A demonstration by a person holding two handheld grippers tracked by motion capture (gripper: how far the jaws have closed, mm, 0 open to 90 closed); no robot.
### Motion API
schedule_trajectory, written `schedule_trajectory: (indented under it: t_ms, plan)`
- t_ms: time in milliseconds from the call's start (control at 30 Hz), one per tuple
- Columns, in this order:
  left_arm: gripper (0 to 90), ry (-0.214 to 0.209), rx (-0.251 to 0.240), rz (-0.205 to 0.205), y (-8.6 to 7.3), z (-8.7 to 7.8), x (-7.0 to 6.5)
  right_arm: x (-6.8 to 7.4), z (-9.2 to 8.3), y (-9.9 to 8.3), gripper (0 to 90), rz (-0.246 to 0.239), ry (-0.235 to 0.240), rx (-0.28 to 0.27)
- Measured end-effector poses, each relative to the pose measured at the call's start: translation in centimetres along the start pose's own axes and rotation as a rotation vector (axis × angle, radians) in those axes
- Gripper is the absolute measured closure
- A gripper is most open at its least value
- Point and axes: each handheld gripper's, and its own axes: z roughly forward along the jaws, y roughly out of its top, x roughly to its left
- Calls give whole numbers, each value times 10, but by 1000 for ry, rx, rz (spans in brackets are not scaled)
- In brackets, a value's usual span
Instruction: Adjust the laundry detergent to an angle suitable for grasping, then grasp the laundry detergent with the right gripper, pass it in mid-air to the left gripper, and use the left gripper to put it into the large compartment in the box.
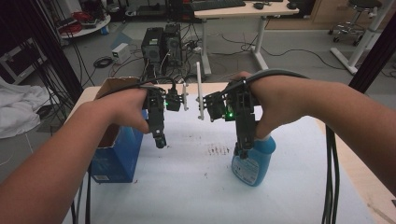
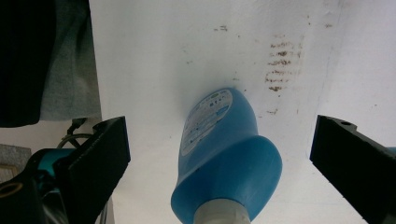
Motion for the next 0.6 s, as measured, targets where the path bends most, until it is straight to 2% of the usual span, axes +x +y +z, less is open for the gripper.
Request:
schedule_trajectory:
  t_ms: [200,333,600]
  plan:
    - [18,1,-5,4,0,0,1,-1,5,-1,39,4,0,8]
    - [18,2,12,7,0,1,0,0,3,-3,39,9,-4,-6]
    - [18,4,10,7,0,-1,-3,4,2,-4,39,11,-13,-7]
